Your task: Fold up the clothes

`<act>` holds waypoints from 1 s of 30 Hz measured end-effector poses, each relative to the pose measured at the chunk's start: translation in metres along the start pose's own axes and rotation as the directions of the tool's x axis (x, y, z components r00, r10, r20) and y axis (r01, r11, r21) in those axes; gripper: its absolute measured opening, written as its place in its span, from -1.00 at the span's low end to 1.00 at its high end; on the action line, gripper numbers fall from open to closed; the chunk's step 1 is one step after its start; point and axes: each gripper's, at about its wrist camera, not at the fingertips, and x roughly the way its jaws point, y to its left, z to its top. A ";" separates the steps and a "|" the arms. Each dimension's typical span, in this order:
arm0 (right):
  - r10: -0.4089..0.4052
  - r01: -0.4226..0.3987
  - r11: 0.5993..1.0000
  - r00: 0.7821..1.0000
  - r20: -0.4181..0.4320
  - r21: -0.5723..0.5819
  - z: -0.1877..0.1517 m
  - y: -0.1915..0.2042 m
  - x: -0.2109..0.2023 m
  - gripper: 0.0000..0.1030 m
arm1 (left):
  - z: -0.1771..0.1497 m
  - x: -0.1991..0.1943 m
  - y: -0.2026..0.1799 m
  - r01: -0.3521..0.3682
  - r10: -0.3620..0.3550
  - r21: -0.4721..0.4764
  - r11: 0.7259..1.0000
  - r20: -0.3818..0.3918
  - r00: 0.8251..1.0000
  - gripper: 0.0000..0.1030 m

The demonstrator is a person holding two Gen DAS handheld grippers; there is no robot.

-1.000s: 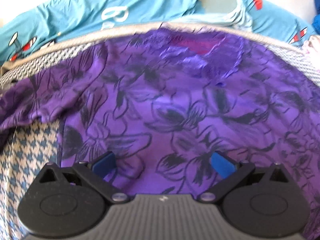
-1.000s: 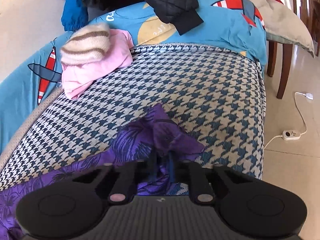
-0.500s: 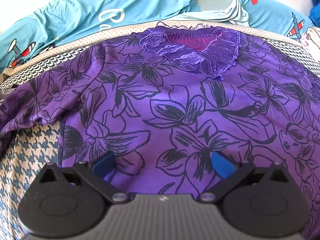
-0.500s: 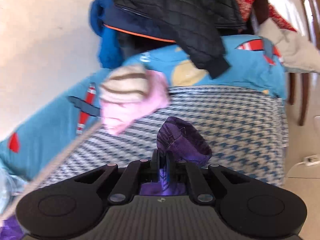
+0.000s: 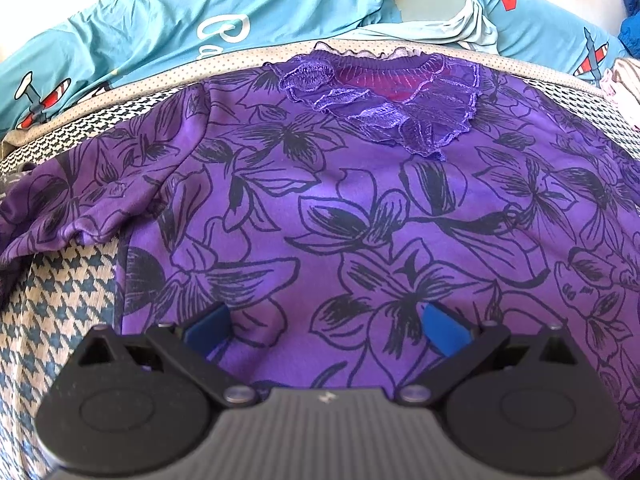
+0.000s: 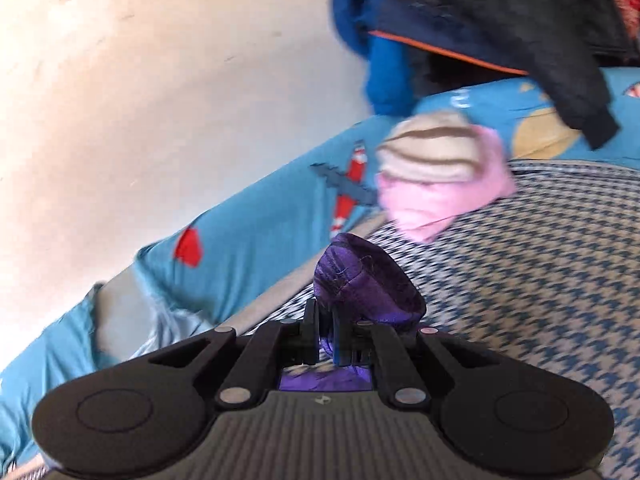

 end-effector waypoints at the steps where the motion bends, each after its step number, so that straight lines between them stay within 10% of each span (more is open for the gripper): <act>1: 0.018 -0.018 1.000 1.000 -0.006 -0.015 -0.003 0.007 0.001 -0.86 | 0.000 0.000 0.000 0.002 -0.002 -0.001 1.000 -0.001 1.000 1.00; 8: 0.201 -0.217 0.960 0.974 -0.103 -0.179 -0.031 0.061 -0.001 -0.85 | -0.001 -0.002 0.002 0.016 -0.016 -0.004 1.000 -0.002 1.000 1.00; 13: 0.327 -0.446 0.845 0.867 -0.376 -0.294 -0.060 0.092 0.005 -0.65 | -0.001 -0.002 0.004 0.026 -0.026 -0.013 1.000 -0.003 1.000 1.00; 19: 0.418 -0.574 0.771 0.783 -0.461 -0.275 -0.063 0.095 0.001 -0.52 | -0.001 -0.002 0.005 0.030 -0.030 -0.018 0.999 -0.003 1.000 1.00; 27: 0.338 -0.430 0.879 0.866 -0.369 -0.204 -0.051 0.086 0.009 -0.34 | -0.001 -0.001 0.003 0.024 -0.024 -0.007 1.000 -0.002 1.000 1.00; 30: 0.362 -0.460 0.859 0.856 -0.369 -0.224 -0.053 0.093 0.004 -0.33 | -0.002 -0.002 0.003 0.030 -0.030 -0.006 1.000 -0.002 1.000 1.00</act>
